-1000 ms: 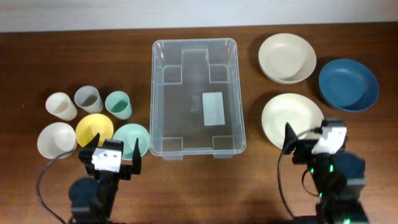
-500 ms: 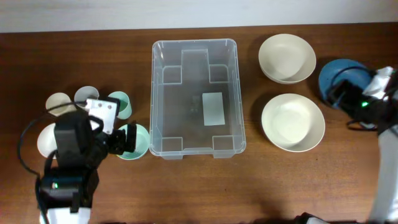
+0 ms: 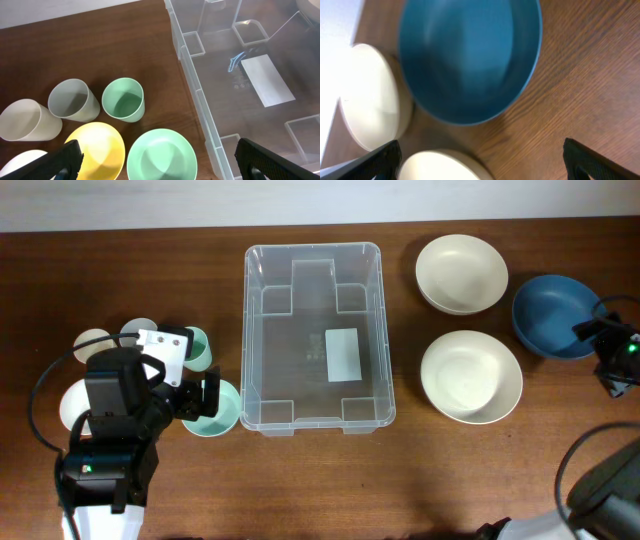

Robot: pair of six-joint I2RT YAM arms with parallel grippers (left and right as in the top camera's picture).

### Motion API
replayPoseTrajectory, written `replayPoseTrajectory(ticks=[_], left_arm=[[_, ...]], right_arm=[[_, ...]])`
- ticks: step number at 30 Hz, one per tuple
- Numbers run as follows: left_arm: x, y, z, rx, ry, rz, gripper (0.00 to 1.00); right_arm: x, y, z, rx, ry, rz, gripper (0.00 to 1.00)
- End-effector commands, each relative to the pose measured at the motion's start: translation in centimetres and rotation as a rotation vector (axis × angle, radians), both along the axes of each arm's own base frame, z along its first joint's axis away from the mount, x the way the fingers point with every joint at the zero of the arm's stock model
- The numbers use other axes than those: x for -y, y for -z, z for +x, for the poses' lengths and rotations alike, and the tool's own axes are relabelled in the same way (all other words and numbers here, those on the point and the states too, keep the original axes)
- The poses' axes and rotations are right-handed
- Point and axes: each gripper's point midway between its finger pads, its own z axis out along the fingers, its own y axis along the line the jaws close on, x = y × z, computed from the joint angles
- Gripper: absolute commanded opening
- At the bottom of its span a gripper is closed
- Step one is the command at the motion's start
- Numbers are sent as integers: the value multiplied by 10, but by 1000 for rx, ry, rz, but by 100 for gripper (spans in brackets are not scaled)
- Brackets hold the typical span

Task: Pack container
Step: 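Move the right gripper to the dark blue bowl's rim, then grasp the dark blue bowl's rim with the right gripper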

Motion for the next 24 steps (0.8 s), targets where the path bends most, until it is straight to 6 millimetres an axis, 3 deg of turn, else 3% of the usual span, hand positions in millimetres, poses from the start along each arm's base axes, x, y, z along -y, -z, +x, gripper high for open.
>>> replayPoseTrajectory(ticks=[1,3,15,19,24], left_arm=[[2,-10,3,22,6,-17,100],[2,-10,3,22,6,-17,100],[2,-10,3,22,7,-17,100],[2,-10,3,22,7,-17,100],[3,-10,3,23,7,-17,100]], right_arm=[[7,21,10,-6,3,28,99],[12,38,14,-17,5,34,99],[30,91,17,-90,35,6,99],[34,98,22,-79,34,-2,98],[37,97,26,-61,34,-18,86]])
